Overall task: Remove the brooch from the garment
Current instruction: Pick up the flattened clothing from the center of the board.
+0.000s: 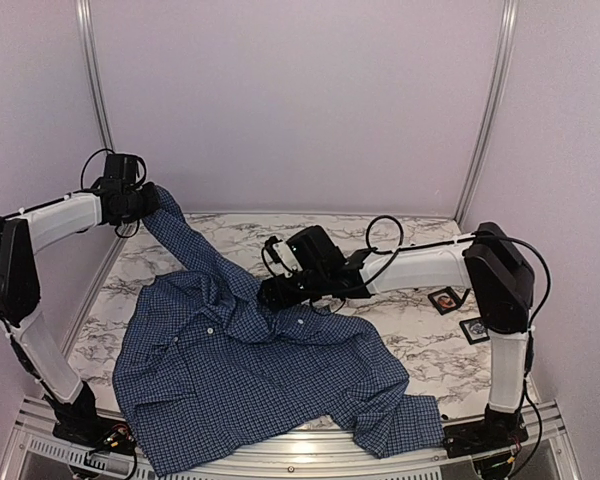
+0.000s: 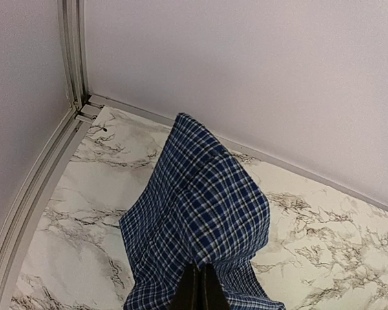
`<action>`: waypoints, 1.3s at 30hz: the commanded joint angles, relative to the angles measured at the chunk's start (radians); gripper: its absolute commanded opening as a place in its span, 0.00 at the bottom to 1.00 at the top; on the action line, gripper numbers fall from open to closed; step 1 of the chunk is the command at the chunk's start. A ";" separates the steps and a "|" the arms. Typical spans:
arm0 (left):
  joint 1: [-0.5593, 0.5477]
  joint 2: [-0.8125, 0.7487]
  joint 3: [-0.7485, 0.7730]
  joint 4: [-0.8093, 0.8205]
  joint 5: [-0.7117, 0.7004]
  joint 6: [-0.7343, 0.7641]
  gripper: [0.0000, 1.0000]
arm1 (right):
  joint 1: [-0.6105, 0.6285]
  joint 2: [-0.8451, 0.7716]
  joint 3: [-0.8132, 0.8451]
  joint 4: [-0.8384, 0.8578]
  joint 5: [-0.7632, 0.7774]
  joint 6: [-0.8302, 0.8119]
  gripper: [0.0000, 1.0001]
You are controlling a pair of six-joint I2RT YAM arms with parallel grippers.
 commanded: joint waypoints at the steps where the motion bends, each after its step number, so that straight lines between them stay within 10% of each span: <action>1: 0.001 -0.078 -0.004 0.074 0.046 0.028 0.00 | -0.069 -0.009 0.027 0.048 -0.083 0.006 0.79; 29: 0.018 -0.343 -0.046 -0.040 -0.139 -0.047 0.00 | -0.076 -0.153 -0.263 0.130 -0.021 0.065 0.72; 39: 0.190 -0.548 -0.437 -0.020 -0.054 -0.212 0.00 | 0.067 -0.195 -0.415 0.167 0.100 0.124 0.39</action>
